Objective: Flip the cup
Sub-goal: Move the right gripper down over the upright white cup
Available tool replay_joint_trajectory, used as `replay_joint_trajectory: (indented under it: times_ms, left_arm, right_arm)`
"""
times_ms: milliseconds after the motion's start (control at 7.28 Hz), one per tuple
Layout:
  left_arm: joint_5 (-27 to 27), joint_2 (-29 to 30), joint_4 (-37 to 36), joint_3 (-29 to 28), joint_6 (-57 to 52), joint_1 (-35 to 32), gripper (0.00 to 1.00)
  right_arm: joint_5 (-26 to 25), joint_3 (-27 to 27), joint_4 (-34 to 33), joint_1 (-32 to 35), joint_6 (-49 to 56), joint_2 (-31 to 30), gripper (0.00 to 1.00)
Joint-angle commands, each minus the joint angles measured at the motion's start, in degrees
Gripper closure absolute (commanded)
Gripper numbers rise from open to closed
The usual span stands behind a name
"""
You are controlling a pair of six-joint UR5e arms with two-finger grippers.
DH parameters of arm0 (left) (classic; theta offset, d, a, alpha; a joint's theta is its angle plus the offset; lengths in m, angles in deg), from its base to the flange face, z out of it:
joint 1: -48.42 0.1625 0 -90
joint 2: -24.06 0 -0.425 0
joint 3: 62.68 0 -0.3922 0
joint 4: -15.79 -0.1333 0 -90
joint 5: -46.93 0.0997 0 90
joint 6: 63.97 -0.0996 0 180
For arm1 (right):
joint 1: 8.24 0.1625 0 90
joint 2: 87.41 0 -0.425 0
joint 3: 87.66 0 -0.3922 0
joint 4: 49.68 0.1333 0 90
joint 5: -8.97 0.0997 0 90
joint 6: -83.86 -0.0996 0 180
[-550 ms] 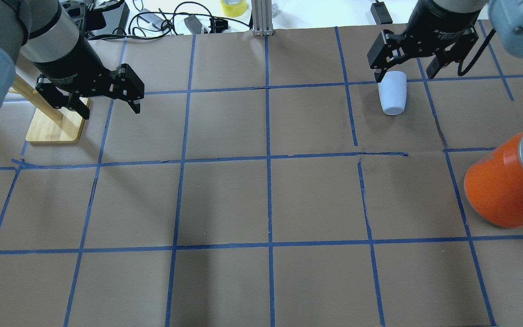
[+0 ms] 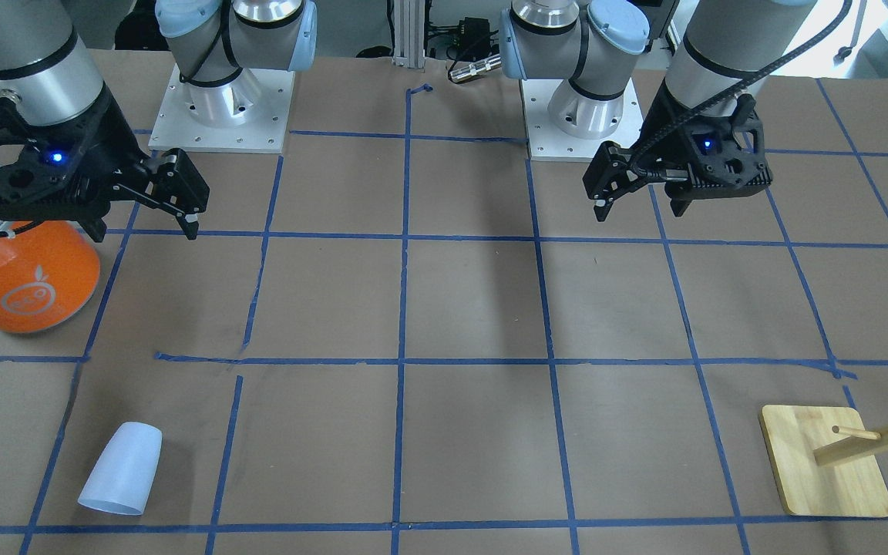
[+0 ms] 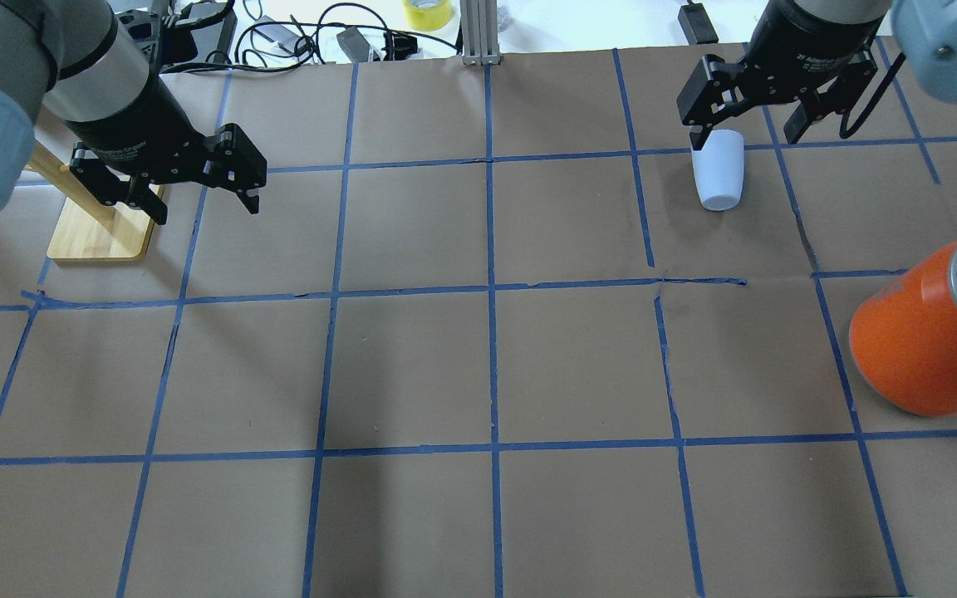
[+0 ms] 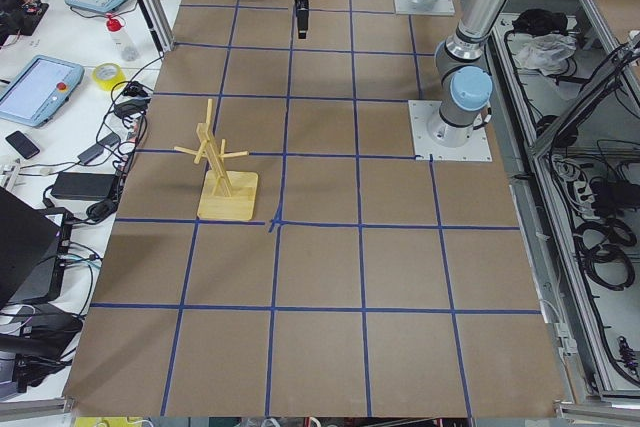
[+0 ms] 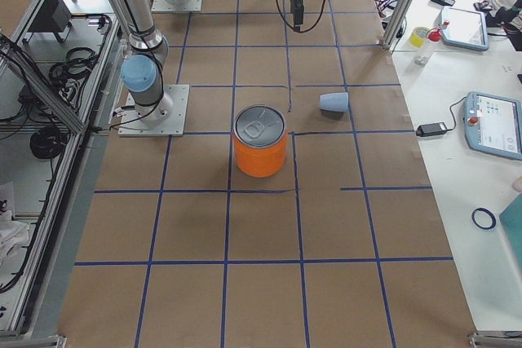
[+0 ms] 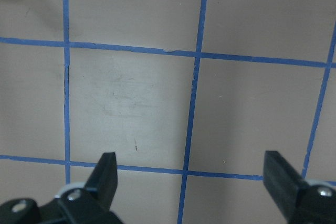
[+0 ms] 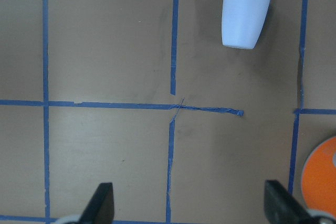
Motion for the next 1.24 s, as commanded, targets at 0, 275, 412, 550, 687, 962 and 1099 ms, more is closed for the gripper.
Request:
replay_joint_trajectory:
  times_ms: [0,275,412,550,687,962,1099]
  left_arm:
    - [0.9,-0.1,0.0,0.3,0.0,0.0,0.00]
    - [3.5,-0.1,-0.1,0.5,-0.1,0.1,0.00]
    - [3.5,-0.1,-0.1,0.5,-0.1,0.1,0.00]
    - [3.2,-0.1,-0.3,0.5,0.0,0.1,0.00]
    - [3.1,-0.1,-0.3,0.5,0.0,0.1,0.00]
    - [3.1,0.0,-0.3,0.5,-0.1,0.1,0.00]
    - [3.1,0.0,-0.3,0.5,-0.1,0.1,0.00]
  right_arm:
    - [-0.1,-0.1,-12.1,-2.7,-0.7,6.2,0.00]
    - [-0.2,-0.2,-24.7,-5.7,-0.8,16.3,0.00]
    - [-0.4,-1.3,-27.6,-6.9,-0.9,20.1,0.00]
    - [-0.3,-2.9,-27.6,-7.7,-1.4,22.7,0.00]
    - [-0.1,-3.2,-27.8,-7.8,-3.5,24.6,0.00]
    - [0.3,-3.2,-30.8,-7.8,-4.1,27.4,0.00]
    - [0.4,-3.2,-32.7,-7.8,-3.1,28.9,0.00]
